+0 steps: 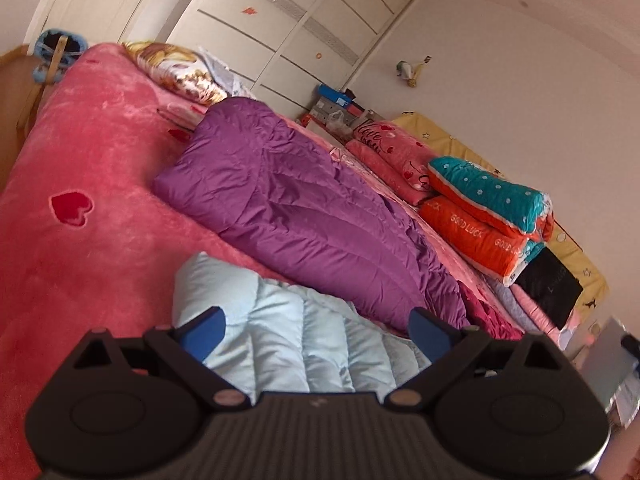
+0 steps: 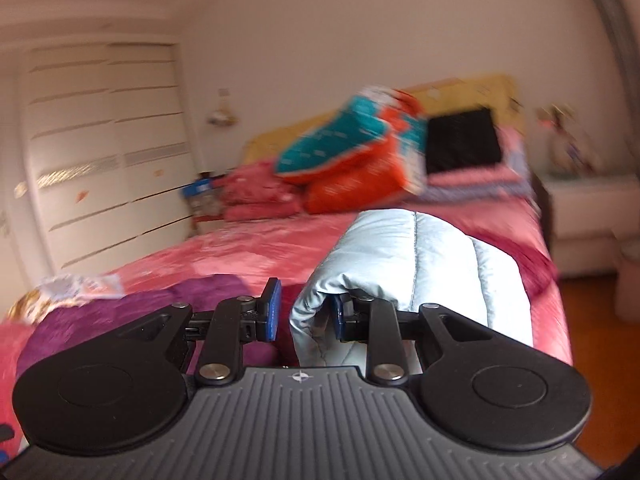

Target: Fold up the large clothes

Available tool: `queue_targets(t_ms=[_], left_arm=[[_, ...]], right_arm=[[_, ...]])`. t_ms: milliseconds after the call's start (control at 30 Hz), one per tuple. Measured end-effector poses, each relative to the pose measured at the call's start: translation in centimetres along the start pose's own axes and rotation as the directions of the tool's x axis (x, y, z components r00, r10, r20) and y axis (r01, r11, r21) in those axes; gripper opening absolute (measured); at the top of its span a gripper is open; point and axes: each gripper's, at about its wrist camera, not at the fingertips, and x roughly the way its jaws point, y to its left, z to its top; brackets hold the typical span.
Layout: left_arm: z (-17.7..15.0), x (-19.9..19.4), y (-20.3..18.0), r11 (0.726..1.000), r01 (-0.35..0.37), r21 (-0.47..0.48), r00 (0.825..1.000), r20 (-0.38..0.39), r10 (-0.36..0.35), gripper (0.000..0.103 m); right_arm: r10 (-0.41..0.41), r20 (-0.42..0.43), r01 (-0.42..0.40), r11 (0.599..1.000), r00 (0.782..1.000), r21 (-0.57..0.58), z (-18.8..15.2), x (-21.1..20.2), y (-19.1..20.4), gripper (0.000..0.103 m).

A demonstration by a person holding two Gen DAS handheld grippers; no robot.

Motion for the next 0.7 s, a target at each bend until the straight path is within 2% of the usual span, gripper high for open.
queue_targets(t_ms=[67,167,300,433,533,600,667,700], left_arm=[[0.3,0.0,0.6,0.999,0.013,-0.030,1.000,-0.008,-0.013,0.098],[0.8,-0.2,1.8,0.994,0.042,-0.096,0.999,-0.013,-0.044,0.098],[1.5,-0.3,3.6,0.981,0.056,-0.187,0.998,-0.009,-0.059,0.098],[1.9,-0.4,5.1,0.962,0.063,-0.266,0.998,-0.009,-0.067,0.098],[2.2,-0.4,5.9,0.954,0.070,-0.293,0.997,-0.010,-0.076,0.098],[2.3,-0.4,6.0,0.951,0.075,-0.300,0.997,-0.009,-0.082,0.098],[2.4,-0.3,6.1,0.950,0.087,-0.301,0.996,-0.005,-0.093,0.098],[2.4,-0.3,6.1,0.950,0.096,-0.298,0.995,-0.003,-0.101,0.098]], right_arm=[[0.070,0.005,-0.069,0.992,0.998,-0.104,-0.3,0.7,3.6,0.032],[0.182,-0.016,-0.181,0.957,0.983,-0.228,-1.8,1.2,8.7,0.032],[0.299,-0.107,-0.318,0.891,0.948,-0.325,-5.9,1.7,13.4,0.032],[0.324,-0.245,-0.402,0.807,0.914,-0.432,-11.2,2.0,17.0,0.031],[0.323,-0.347,-0.460,0.761,0.880,-0.458,-14.0,1.9,18.5,0.031],[0.314,-0.384,-0.477,0.742,0.868,-0.472,-15.1,1.7,18.9,0.039],[0.322,-0.390,-0.487,0.736,0.863,-0.471,-15.3,1.4,19.0,0.058],[0.328,-0.389,-0.491,0.734,0.861,-0.468,-14.7,1.6,19.2,0.061]])
